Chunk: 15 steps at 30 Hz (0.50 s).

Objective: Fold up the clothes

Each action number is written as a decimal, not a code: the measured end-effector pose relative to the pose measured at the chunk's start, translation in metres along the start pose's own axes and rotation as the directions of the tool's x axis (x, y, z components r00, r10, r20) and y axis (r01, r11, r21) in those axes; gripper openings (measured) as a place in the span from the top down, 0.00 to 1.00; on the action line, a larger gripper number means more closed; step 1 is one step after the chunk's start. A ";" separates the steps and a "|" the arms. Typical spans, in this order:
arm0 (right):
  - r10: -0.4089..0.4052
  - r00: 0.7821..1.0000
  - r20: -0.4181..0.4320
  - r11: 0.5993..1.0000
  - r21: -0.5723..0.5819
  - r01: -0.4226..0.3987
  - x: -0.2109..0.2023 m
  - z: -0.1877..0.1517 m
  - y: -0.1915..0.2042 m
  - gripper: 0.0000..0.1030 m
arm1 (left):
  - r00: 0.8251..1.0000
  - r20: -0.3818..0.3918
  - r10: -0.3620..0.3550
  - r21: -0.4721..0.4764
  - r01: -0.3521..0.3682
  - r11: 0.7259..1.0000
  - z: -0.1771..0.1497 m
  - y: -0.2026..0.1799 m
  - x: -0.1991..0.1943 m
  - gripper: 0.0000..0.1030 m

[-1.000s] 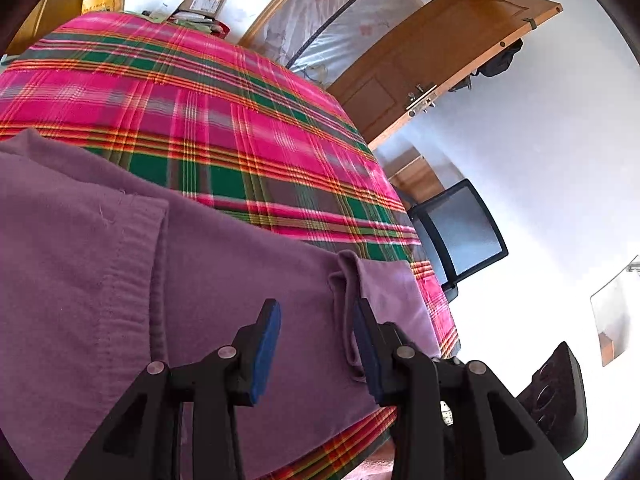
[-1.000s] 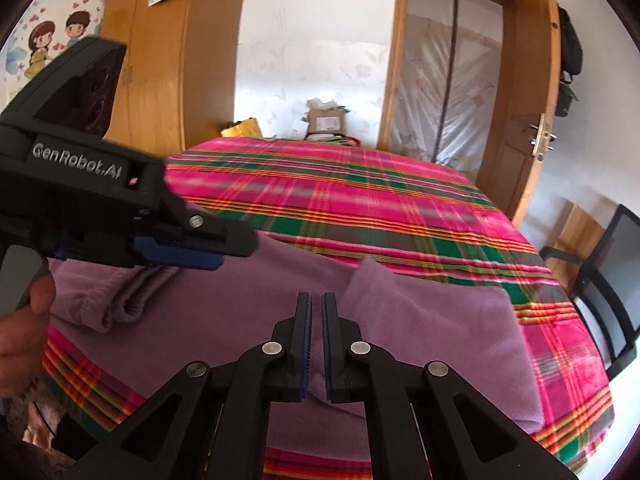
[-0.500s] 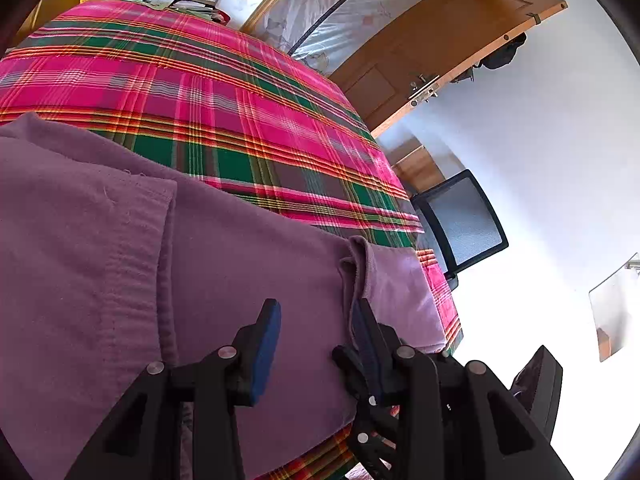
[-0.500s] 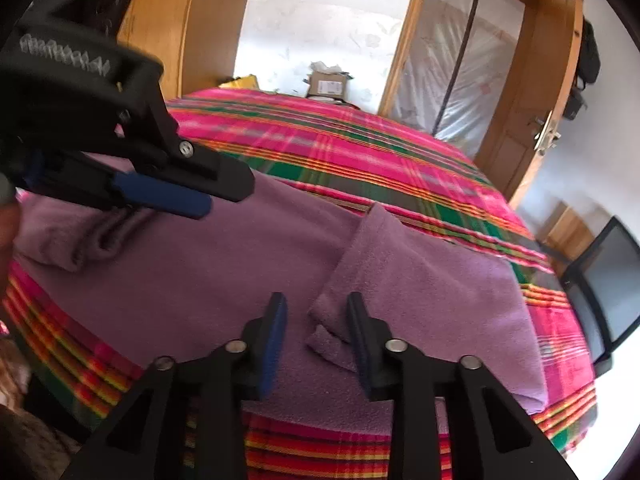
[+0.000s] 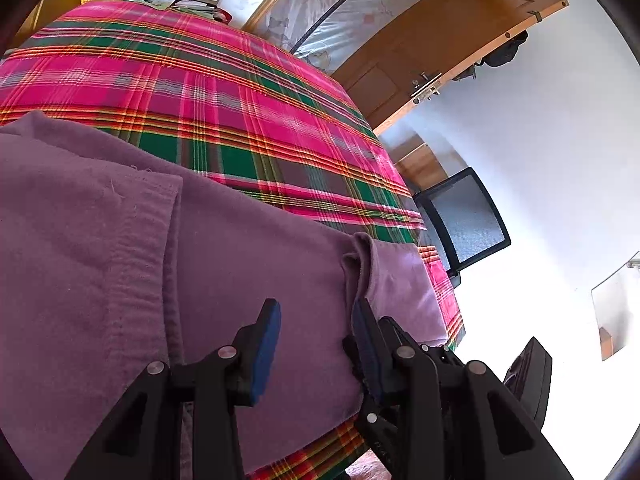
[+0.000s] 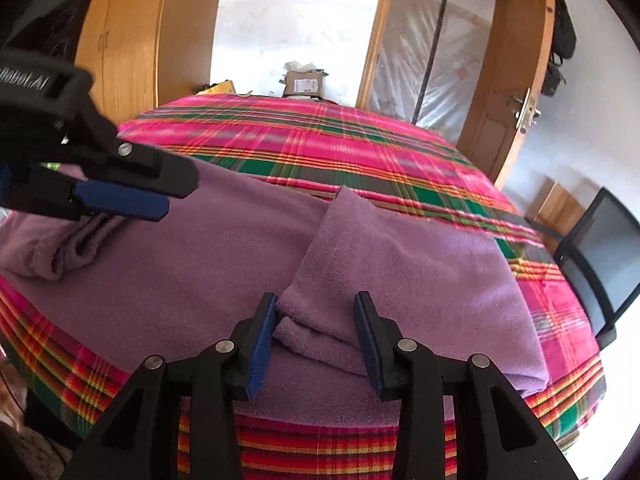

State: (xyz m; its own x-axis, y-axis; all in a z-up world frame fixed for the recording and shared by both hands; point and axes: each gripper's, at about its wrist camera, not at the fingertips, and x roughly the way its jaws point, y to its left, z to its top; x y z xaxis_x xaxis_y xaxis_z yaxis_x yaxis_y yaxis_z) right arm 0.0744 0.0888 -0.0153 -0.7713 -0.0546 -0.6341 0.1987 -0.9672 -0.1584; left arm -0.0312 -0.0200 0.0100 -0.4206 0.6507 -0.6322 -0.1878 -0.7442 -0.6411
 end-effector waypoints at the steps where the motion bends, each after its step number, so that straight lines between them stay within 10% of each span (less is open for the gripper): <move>1: -0.002 1.000 0.001 1.000 -0.001 0.002 -0.001 0.000 0.000 0.69 | 1.000 -0.001 0.000 -0.001 0.000 1.000 0.000 0.000 0.000 0.63; 15: -0.023 0.994 0.111 0.999 0.032 0.020 -0.031 0.013 -0.006 0.84 | 1.000 0.013 0.007 0.004 -0.007 1.000 -0.004 -0.003 -0.010 0.63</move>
State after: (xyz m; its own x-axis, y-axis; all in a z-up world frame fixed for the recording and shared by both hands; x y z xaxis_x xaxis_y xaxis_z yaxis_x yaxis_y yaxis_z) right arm 0.0889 0.0925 0.0151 -0.8381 -0.0591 -0.5423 0.1640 -0.9754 -0.1471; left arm -0.0228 -0.0233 0.0160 -0.4337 0.6436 -0.6307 -0.1888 -0.7493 -0.6348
